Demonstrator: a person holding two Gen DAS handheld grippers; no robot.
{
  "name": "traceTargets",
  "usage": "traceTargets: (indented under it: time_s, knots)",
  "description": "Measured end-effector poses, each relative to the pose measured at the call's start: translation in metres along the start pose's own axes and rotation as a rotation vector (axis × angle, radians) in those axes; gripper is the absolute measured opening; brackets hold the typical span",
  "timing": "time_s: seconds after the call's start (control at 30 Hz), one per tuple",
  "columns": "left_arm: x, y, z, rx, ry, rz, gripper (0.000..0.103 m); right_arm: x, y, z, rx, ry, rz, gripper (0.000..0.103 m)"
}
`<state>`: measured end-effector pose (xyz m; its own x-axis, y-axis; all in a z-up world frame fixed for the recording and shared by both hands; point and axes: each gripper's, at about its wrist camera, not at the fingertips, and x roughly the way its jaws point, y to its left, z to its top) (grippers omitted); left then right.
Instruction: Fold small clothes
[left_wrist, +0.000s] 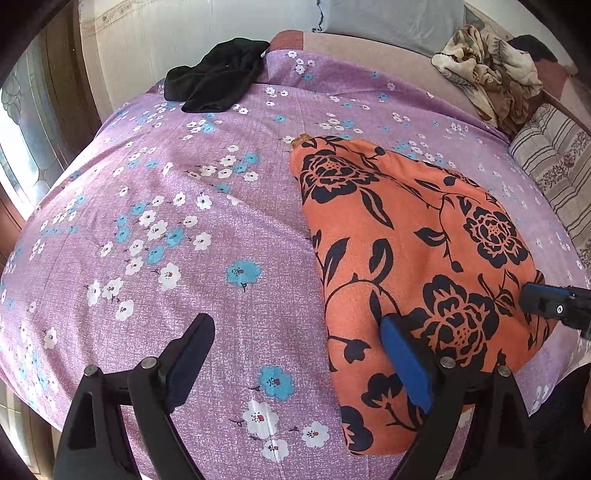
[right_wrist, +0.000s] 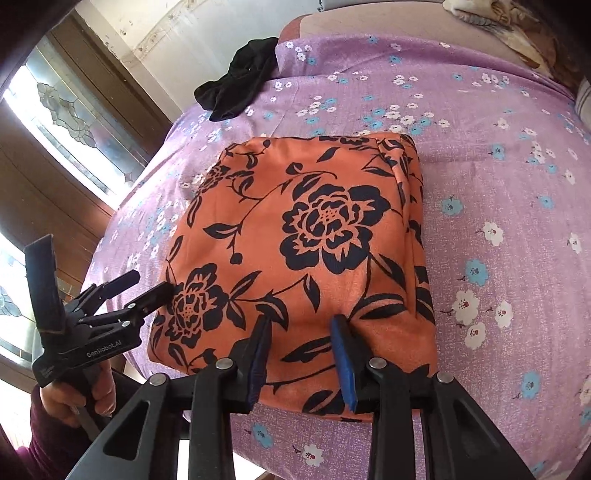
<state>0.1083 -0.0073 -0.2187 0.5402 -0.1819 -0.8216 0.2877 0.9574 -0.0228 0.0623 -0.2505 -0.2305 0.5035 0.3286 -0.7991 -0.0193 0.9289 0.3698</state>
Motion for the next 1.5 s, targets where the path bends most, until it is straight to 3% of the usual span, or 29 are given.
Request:
traceTargets:
  time_s: [0.2,0.47,0.67,0.97,1.07,1.13,1.17,1.33,1.5]
  knots:
    - [0.008,-0.004,0.004,0.005,-0.007,0.019,0.100,-0.003,-0.004,0.045,0.069,-0.065,-0.035,0.036]
    - [0.013,-0.006,0.007,0.052,-0.025,0.010,0.103,0.053,-0.033,0.112,0.257,0.016,-0.118,0.038]
    - [0.016,-0.006,0.010,0.048,-0.018,-0.002,0.103,0.071,-0.025,0.124,0.202,0.059,-0.200,0.039]
    - [0.014,-0.009,0.008,0.052,-0.028,0.009,0.103,0.095,0.039,0.149,0.102,0.027,-0.059,0.039]
    - [0.013,-0.009,0.008,0.048,-0.028,0.012,0.103,0.129,0.048,0.154,0.131,0.088,-0.015,0.039]
    - [0.014,-0.009,0.008,0.046,-0.026,0.010,0.103,0.152,0.046,0.152,0.141,0.145,-0.045,0.040]
    - [0.014,-0.008,0.008,0.043,-0.024,0.005,0.103,0.154,0.046,0.152,0.138,0.132,-0.045,0.040]
    - [0.016,-0.007,0.009,0.036,-0.014,-0.003,0.103,0.134,0.046,0.149,0.113,0.118,-0.047,0.039]
    - [0.016,-0.005,0.010,0.032,-0.013,-0.003,0.103,0.087,0.037,0.127,0.075,0.061,-0.064,0.039]
